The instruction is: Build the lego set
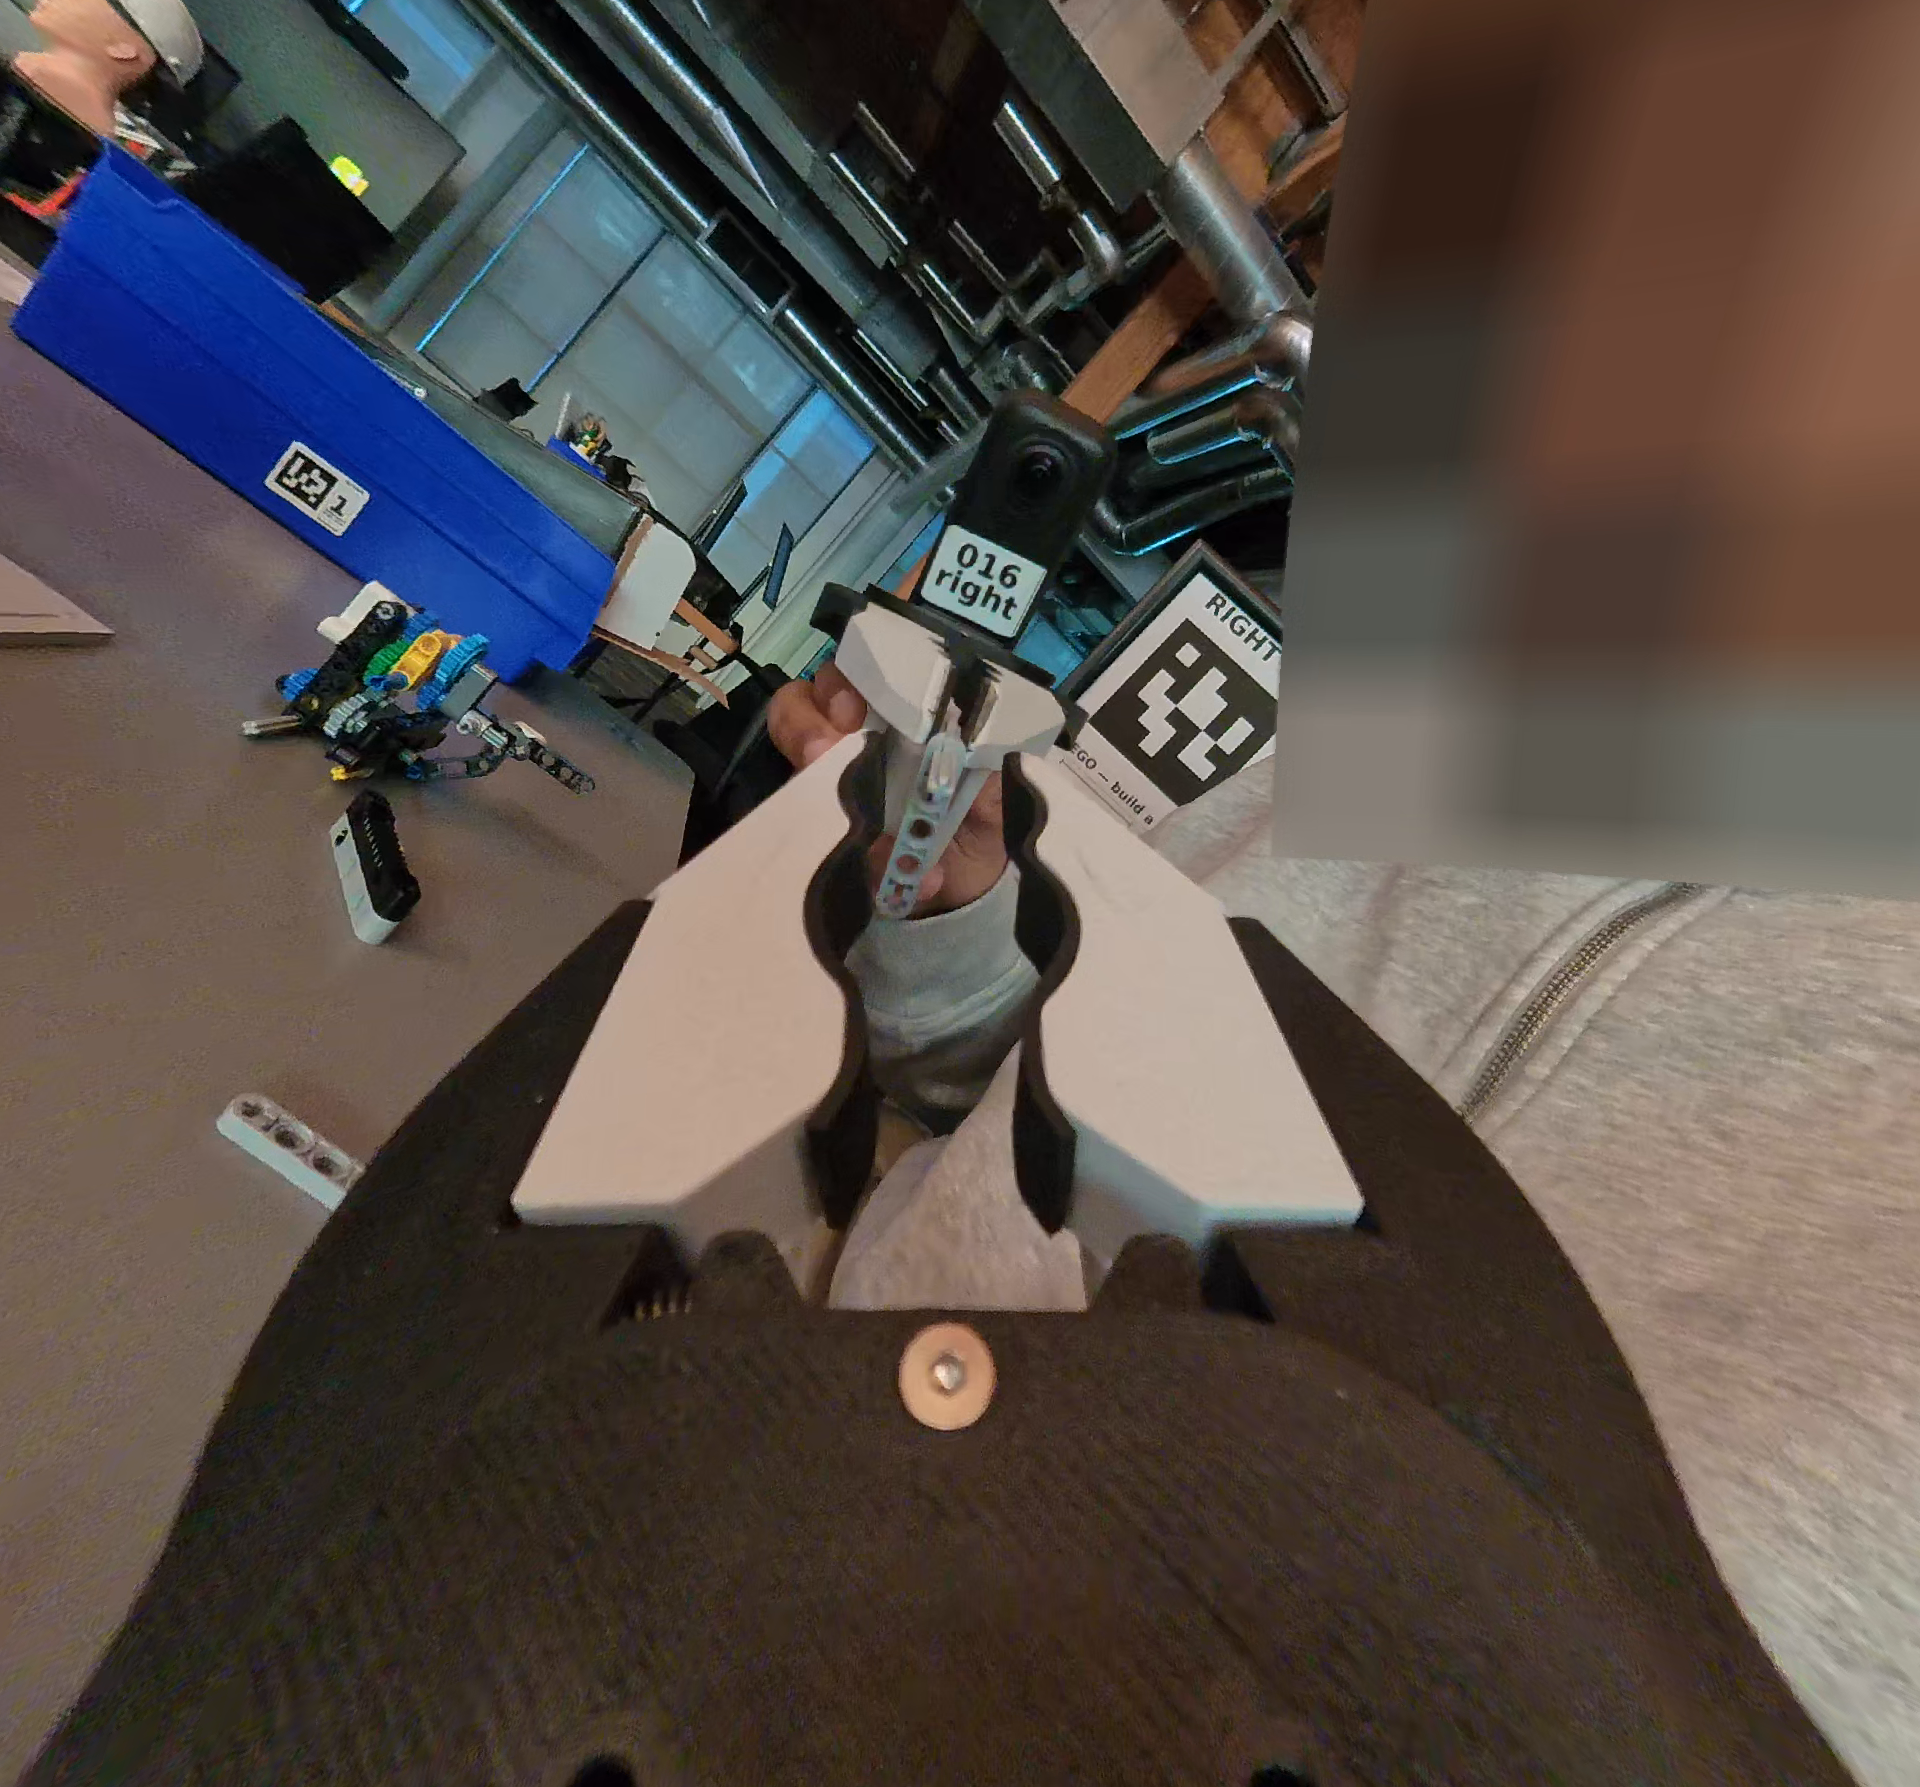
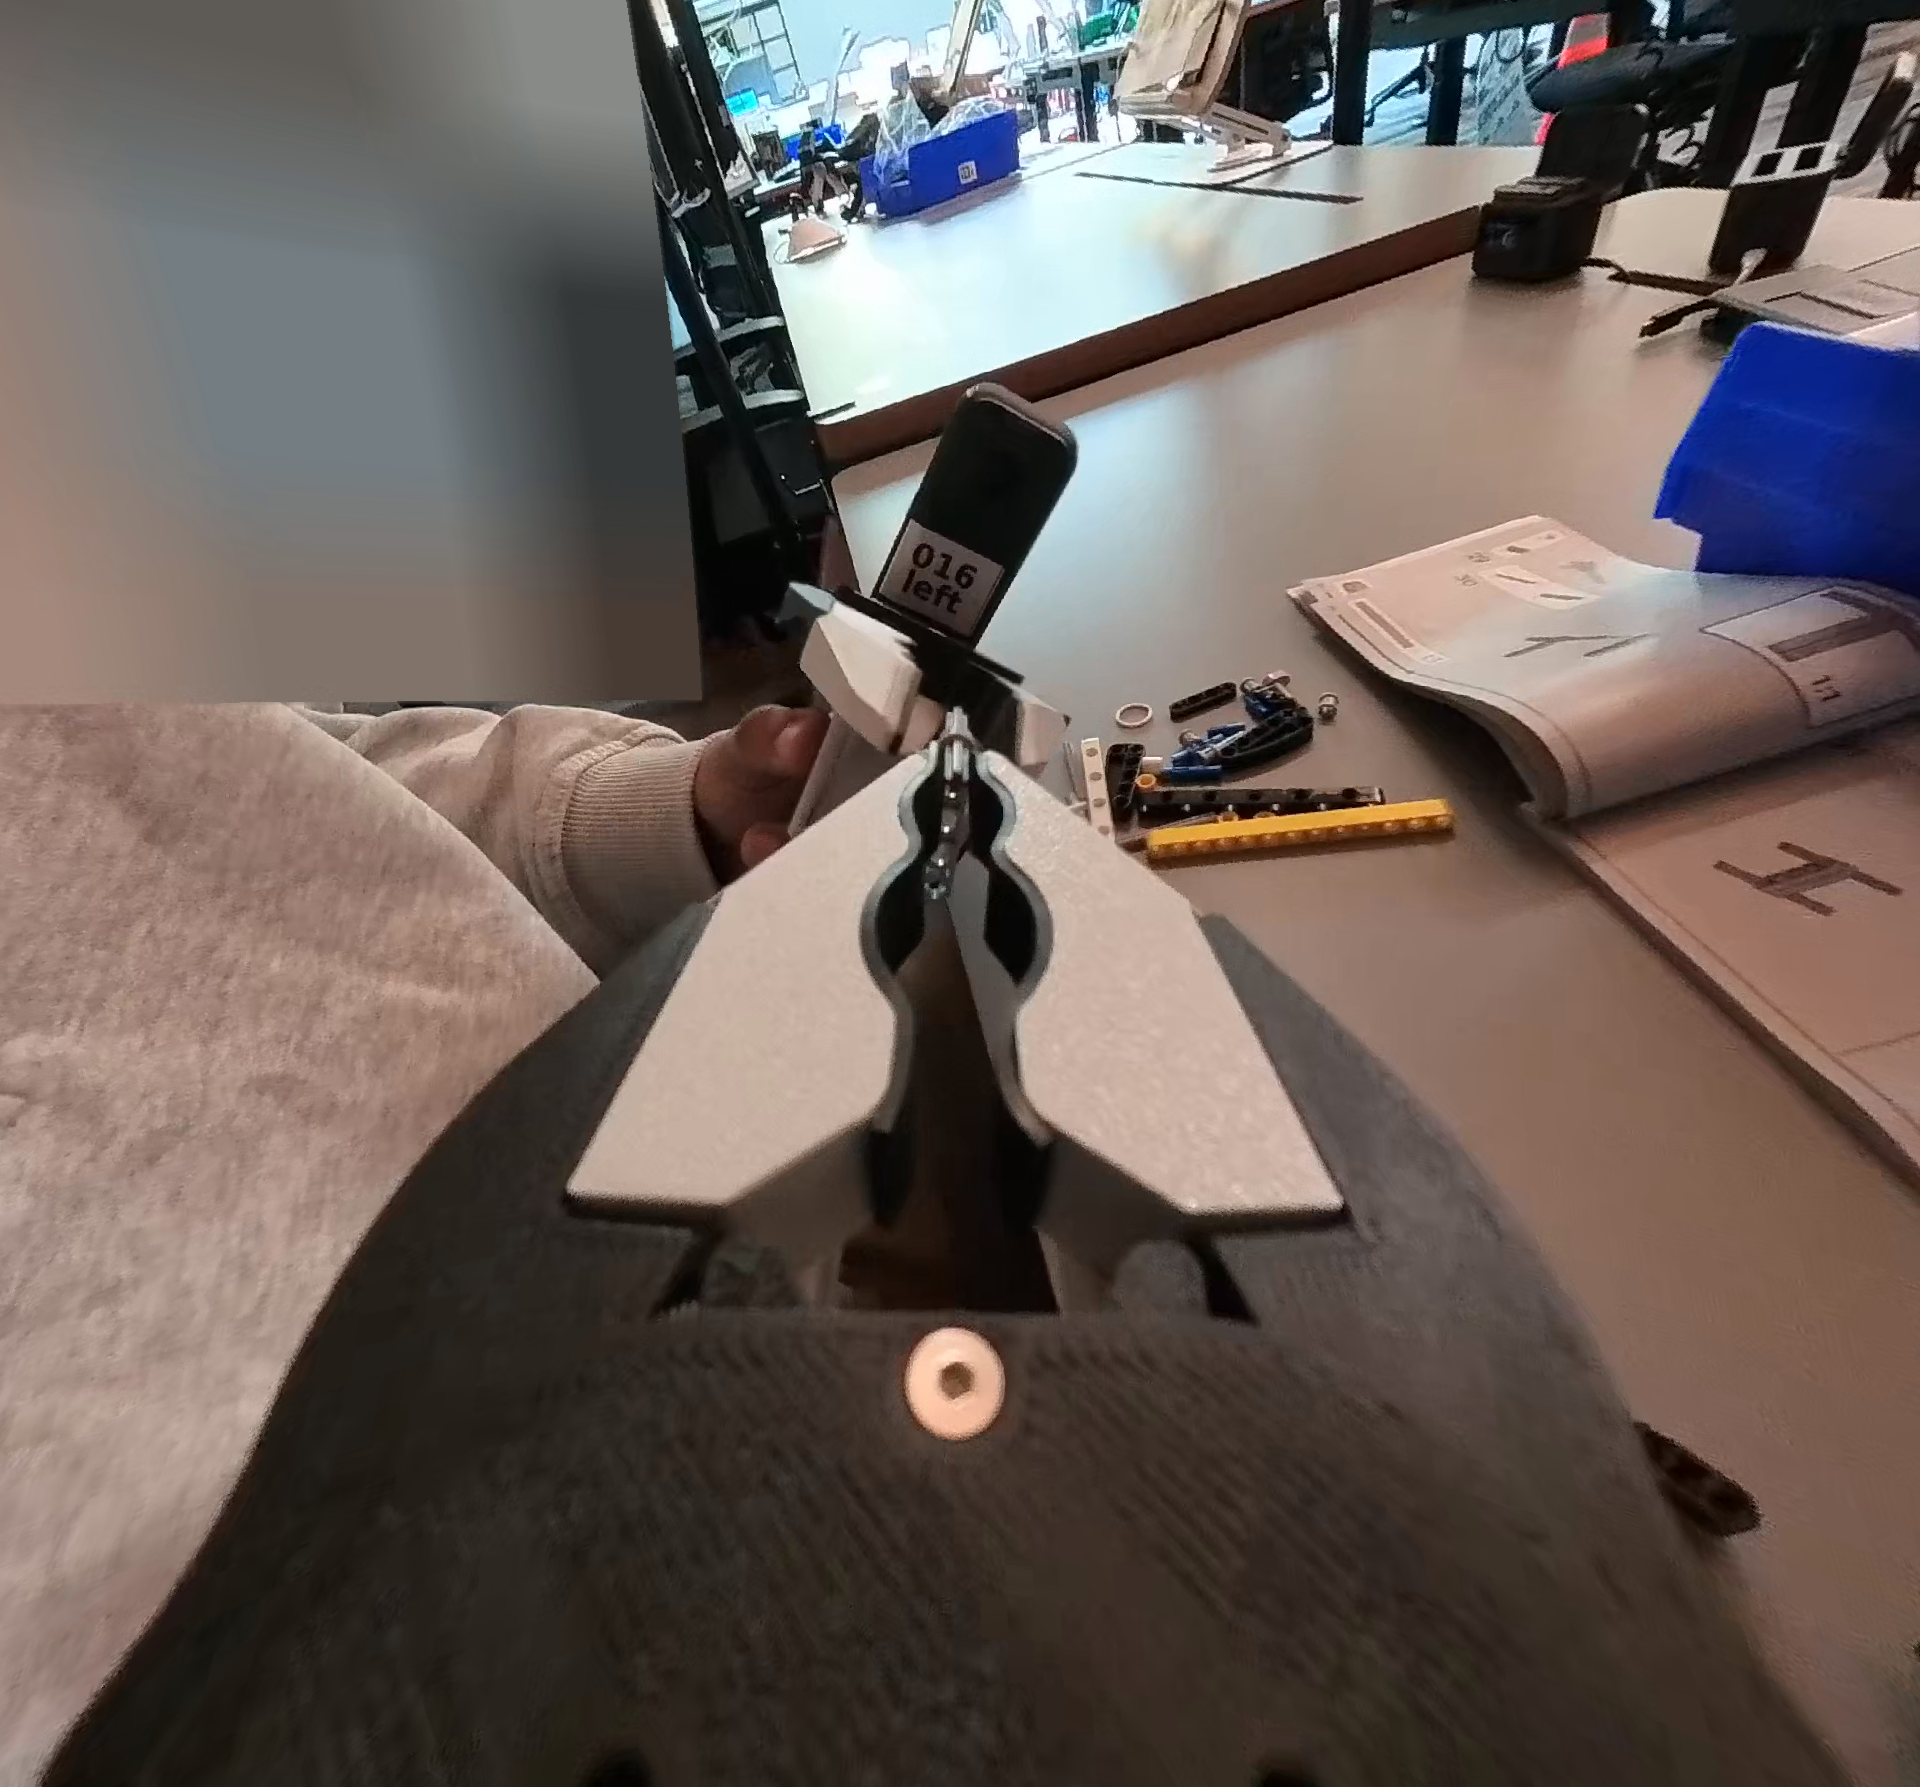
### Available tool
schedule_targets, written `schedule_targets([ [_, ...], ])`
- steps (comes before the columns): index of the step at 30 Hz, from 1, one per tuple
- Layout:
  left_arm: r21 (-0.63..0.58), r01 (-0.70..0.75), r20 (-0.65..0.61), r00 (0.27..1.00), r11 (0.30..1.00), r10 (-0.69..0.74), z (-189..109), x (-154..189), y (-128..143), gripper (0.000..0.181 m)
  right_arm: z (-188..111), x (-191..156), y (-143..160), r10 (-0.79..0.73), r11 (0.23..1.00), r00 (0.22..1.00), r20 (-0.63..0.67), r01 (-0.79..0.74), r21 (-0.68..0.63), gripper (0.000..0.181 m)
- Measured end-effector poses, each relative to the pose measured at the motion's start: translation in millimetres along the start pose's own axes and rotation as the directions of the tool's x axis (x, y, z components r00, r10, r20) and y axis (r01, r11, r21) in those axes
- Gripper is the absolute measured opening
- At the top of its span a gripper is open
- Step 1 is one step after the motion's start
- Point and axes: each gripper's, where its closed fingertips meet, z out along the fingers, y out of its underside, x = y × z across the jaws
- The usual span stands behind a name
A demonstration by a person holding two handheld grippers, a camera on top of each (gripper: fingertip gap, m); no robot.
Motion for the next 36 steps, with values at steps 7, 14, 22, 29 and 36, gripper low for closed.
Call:
schedule_targets([
  [7,-0.019,-0.023,-0.002,1.0,1.0,0.023,1.9,1.4,3.5,0.004,-0.1,-2.7,1.1,0.0,1.0,1.0,0.0,0.0,-0.022,0.003],
  [14,-0.033,-0.083,0.032,0.996,0.996,0.084,1.7,1.5,3.8,0.004,-0.2,-2.8,0.9,0.097,0.995,0.995,0.036,-0.097,-0.009,0.003],
  [22,-0.048,-0.12,0.133,0.983,0.992,0.125,1.3,-9.1,1.5,0.014,-4.6,10.1,2.5,0.139,0.99,0.99,-0.009,-0.139,-0.008,0.003],
  [29,-0.341,-0.16,0.497,0.806,0.926,0.322,-19.0,-56.8,28.5,0.037,-45.8,61.1,4.5,0.073,0.992,0.96,-0.271,-0.097,-0.078,0.003],
  [36,-0.395,-0.066,0.666,0.666,0.916,0.335,-28.1,-82.4,63.5,0.053,-29.3,54.8,52.7,0.131,0.969,0.943,-0.308,-0.187,-0.161,0.003],
])
